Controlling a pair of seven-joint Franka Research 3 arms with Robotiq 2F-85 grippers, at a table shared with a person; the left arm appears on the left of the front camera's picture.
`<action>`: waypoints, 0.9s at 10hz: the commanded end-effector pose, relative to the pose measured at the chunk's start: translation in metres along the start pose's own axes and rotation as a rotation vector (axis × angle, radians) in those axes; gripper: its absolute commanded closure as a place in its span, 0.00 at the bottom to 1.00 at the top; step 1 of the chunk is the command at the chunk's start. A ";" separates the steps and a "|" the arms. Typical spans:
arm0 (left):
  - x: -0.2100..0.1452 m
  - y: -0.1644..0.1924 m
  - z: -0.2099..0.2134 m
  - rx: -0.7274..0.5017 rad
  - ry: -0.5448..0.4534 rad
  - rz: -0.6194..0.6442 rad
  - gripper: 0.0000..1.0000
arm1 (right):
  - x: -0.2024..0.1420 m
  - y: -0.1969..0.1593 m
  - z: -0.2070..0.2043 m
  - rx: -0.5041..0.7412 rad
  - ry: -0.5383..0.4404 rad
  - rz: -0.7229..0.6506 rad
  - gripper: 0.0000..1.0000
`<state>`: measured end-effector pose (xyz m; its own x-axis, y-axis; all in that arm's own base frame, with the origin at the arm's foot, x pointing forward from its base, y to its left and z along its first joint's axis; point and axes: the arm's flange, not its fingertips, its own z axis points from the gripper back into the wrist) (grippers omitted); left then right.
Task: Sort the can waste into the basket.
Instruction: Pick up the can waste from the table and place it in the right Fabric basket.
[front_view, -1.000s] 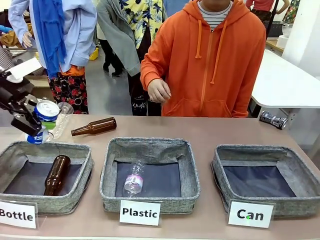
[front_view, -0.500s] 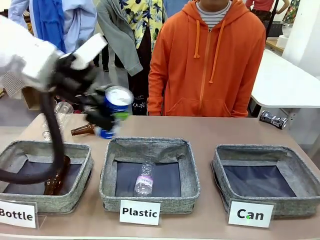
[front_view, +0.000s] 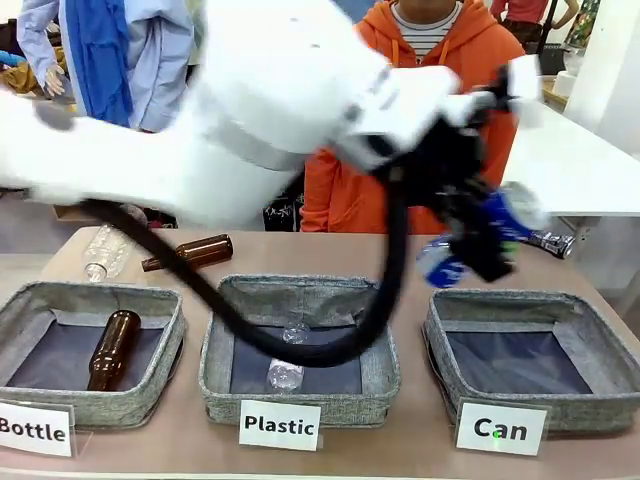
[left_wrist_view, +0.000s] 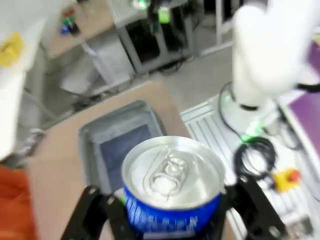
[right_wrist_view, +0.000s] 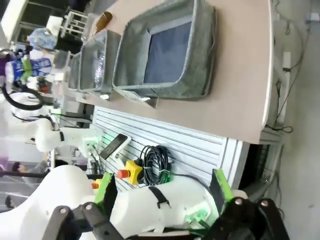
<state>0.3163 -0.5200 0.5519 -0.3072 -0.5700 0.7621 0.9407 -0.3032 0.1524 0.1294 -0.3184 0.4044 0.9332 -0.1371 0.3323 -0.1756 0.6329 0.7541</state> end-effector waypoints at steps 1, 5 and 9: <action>0.029 0.063 -0.056 -0.029 0.065 0.084 1.00 | 0.007 0.016 0.002 -0.033 0.032 0.009 0.00; 0.021 0.108 -0.164 -0.024 0.195 0.175 1.00 | 0.007 0.016 0.002 -0.033 0.032 0.009 0.00; -0.010 0.090 -0.167 -0.012 0.189 0.167 1.00 | 0.007 0.016 0.002 -0.033 0.032 0.009 0.00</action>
<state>0.3889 -0.6820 0.4463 -0.1541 -0.7563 0.6358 0.9823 -0.1864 0.0164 0.1377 -0.3130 0.4159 0.9350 -0.0987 0.3406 -0.1964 0.6556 0.7292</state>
